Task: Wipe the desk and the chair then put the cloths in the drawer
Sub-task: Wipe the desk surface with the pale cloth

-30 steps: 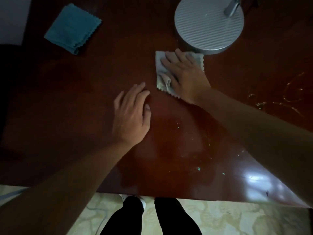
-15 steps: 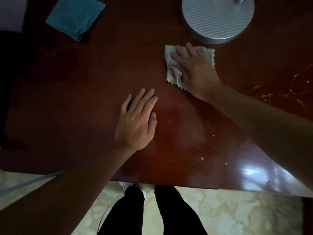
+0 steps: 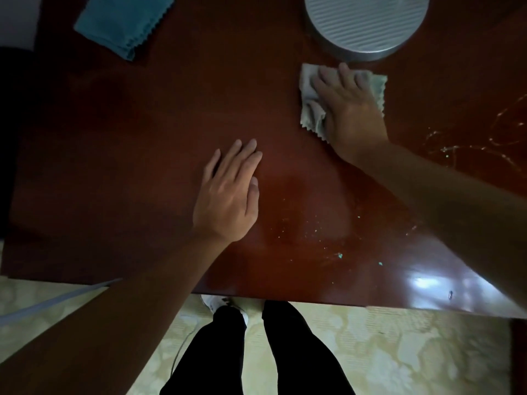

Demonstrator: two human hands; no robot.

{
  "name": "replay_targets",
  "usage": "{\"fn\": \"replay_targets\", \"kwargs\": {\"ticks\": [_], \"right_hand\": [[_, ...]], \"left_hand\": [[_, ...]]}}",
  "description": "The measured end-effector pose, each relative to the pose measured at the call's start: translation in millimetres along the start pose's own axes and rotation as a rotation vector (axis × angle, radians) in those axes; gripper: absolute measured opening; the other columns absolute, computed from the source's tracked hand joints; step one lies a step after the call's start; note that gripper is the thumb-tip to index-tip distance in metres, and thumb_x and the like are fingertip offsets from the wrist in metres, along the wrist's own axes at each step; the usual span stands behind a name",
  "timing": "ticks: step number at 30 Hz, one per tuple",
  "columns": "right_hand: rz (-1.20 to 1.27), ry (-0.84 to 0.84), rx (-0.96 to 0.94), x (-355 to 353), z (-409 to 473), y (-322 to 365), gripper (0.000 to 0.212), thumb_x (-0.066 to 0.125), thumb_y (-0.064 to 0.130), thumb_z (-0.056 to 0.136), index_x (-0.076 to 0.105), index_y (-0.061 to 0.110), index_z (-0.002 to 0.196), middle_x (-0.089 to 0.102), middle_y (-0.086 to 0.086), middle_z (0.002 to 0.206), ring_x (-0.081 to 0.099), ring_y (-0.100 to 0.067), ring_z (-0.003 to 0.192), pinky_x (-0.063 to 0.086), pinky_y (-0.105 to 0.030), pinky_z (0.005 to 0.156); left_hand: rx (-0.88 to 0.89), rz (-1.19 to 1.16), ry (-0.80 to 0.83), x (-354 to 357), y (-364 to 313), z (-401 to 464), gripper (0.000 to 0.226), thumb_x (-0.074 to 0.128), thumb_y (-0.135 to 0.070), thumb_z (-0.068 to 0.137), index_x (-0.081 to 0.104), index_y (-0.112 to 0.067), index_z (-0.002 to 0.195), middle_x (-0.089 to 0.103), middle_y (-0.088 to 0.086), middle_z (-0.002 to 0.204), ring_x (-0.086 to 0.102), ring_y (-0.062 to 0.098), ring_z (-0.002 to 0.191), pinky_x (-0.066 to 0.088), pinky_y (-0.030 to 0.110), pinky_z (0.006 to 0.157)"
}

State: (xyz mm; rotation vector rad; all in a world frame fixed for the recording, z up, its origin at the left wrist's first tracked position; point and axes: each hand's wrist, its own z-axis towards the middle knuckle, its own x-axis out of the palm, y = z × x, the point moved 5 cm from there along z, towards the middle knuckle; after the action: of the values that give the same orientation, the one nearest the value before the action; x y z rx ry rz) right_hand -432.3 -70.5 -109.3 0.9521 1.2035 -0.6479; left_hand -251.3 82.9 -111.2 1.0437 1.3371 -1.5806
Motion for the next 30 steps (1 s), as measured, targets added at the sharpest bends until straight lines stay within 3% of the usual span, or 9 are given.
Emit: {"fn": "replay_targets", "kwargs": {"ticks": [4,7,9,12,15,19,23,25,30], "right_hand": [[0.018,-0.020,-0.118,10.2,-67.3,46.1,0.054,0.057,0.011,0.090,0.047,0.005,0.143,0.044,-0.016,0.149,0.031,-0.046,0.140,0.021,-0.058,0.116],[0.076,0.062,-0.274,12.9,-145.1,95.3,0.053,0.053,0.018,0.091,0.049,0.008,0.143,0.044,-0.012,0.150,0.032,-0.040,0.142,0.022,-0.055,0.117],[0.061,0.119,-0.332,9.1,-147.5,94.6,0.048,0.048,0.020,0.095,0.051,0.008,0.141,0.045,-0.013,0.149,0.035,-0.040,0.141,0.026,-0.055,0.116],[-0.004,0.028,-0.200,0.2,-82.0,62.6,0.048,0.038,0.031,0.101,0.052,0.006,0.140,0.042,-0.021,0.149,0.036,-0.044,0.139,0.029,-0.059,0.113],[-0.066,0.017,-0.102,5.2,-35.1,45.1,0.054,0.032,0.040,0.104,0.042,0.009,0.147,0.032,-0.020,0.156,0.027,-0.039,0.145,0.020,-0.056,0.118],[-0.025,-0.013,-0.102,14.4,-81.7,76.4,0.052,0.033,0.036,0.104,0.042,0.007,0.147,0.037,-0.018,0.154,0.029,-0.038,0.144,0.020,-0.055,0.118],[0.028,0.103,-0.301,24.7,-192.3,137.2,0.052,0.050,0.024,0.098,0.041,0.010,0.148,0.035,-0.012,0.156,0.026,-0.034,0.147,0.019,-0.052,0.119],[0.011,0.141,-0.371,22.0,-197.7,129.8,0.052,0.053,0.019,0.096,0.043,0.009,0.146,0.038,-0.013,0.154,0.029,-0.035,0.145,0.020,-0.050,0.119],[-0.123,-0.006,0.039,2.5,-93.9,44.0,0.047,0.040,0.031,0.104,0.045,0.007,0.144,0.042,-0.016,0.151,0.034,-0.041,0.141,0.027,-0.055,0.114]], "left_hand": [[-0.007,-0.001,-0.019,-1.5,-0.7,0.3,0.045,0.038,-0.019,0.098,0.051,-0.009,0.140,0.046,0.005,0.152,0.035,0.022,0.146,0.020,0.045,0.122],[-0.004,-0.002,-0.034,-2.2,-0.4,0.6,0.045,0.040,-0.019,0.098,0.052,-0.008,0.139,0.047,0.006,0.152,0.036,0.023,0.145,0.022,0.046,0.121],[0.001,0.000,-0.044,-2.2,-0.3,0.5,0.044,0.041,-0.017,0.097,0.053,-0.008,0.138,0.048,0.006,0.151,0.036,0.022,0.145,0.022,0.045,0.121],[-0.003,-0.017,-0.055,-1.6,1.0,0.6,0.043,0.041,-0.016,0.097,0.054,-0.009,0.137,0.049,0.005,0.150,0.037,0.022,0.145,0.021,0.044,0.121],[-0.010,-0.038,-0.060,-2.1,1.7,-0.4,0.043,0.040,-0.019,0.098,0.054,-0.009,0.137,0.050,0.006,0.149,0.038,0.022,0.144,0.022,0.044,0.121],[0.001,-0.059,-0.053,-2.2,3.2,0.1,0.046,0.038,-0.023,0.100,0.051,-0.010,0.142,0.049,0.007,0.150,0.038,0.024,0.144,0.022,0.045,0.121],[0.016,-0.062,-0.067,-1.3,3.6,0.1,0.046,0.036,-0.024,0.101,0.053,-0.010,0.140,0.049,0.007,0.150,0.037,0.024,0.144,0.023,0.047,0.120],[0.015,-0.064,-0.078,-1.3,3.4,-0.5,0.045,0.037,-0.023,0.100,0.056,-0.010,0.138,0.051,0.007,0.149,0.038,0.024,0.144,0.024,0.047,0.120],[0.010,-0.077,-0.080,-0.6,4.0,-0.5,0.045,0.038,-0.027,0.098,0.057,-0.010,0.136,0.051,0.006,0.148,0.038,0.023,0.144,0.022,0.044,0.121]]}}
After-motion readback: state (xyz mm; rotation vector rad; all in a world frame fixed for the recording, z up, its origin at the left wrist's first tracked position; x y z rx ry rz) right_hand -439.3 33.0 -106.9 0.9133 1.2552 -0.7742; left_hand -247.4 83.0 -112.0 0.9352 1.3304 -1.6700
